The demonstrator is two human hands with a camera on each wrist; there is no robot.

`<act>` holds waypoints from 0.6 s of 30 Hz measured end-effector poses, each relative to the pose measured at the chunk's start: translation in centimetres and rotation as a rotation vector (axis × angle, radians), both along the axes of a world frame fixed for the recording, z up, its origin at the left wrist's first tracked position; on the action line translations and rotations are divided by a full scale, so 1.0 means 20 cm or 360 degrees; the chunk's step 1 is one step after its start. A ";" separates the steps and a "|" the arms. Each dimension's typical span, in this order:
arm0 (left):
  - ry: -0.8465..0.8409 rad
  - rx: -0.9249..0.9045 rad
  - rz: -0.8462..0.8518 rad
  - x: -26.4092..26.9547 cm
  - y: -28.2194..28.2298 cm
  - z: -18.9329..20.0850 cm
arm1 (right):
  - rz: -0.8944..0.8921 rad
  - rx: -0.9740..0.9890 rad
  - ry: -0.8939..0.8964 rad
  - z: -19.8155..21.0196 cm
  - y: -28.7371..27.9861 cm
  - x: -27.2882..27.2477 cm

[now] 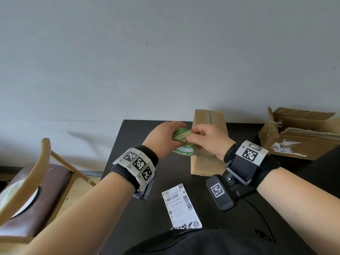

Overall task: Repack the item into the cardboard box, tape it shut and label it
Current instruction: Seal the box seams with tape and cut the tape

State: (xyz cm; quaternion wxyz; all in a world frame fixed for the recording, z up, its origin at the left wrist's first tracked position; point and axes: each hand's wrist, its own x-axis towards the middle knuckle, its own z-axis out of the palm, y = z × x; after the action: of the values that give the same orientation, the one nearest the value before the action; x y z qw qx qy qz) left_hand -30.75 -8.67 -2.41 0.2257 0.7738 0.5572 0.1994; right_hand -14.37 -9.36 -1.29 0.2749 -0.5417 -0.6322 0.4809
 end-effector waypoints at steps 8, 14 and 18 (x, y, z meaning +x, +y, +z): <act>-0.0034 -0.0011 -0.0040 -0.01 0.00 0.04 | 0.0050 -0.0037 0.0076 0.00 -0.01 0.00; 0.0003 -0.0035 -0.0049 -0.02 0.01 0.03 | 0.0080 -0.0049 0.0085 0.00 -0.01 0.00; -0.0002 -0.0053 -0.0082 -0.03 0.00 0.05 | 0.0106 -0.0058 0.0088 -0.01 -0.01 0.01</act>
State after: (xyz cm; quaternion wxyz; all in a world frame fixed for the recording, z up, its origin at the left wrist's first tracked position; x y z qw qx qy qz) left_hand -31.27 -8.58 -1.50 0.2440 0.7839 0.5402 0.1847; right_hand -14.25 -9.66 -1.41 0.2661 -0.5117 -0.6333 0.5160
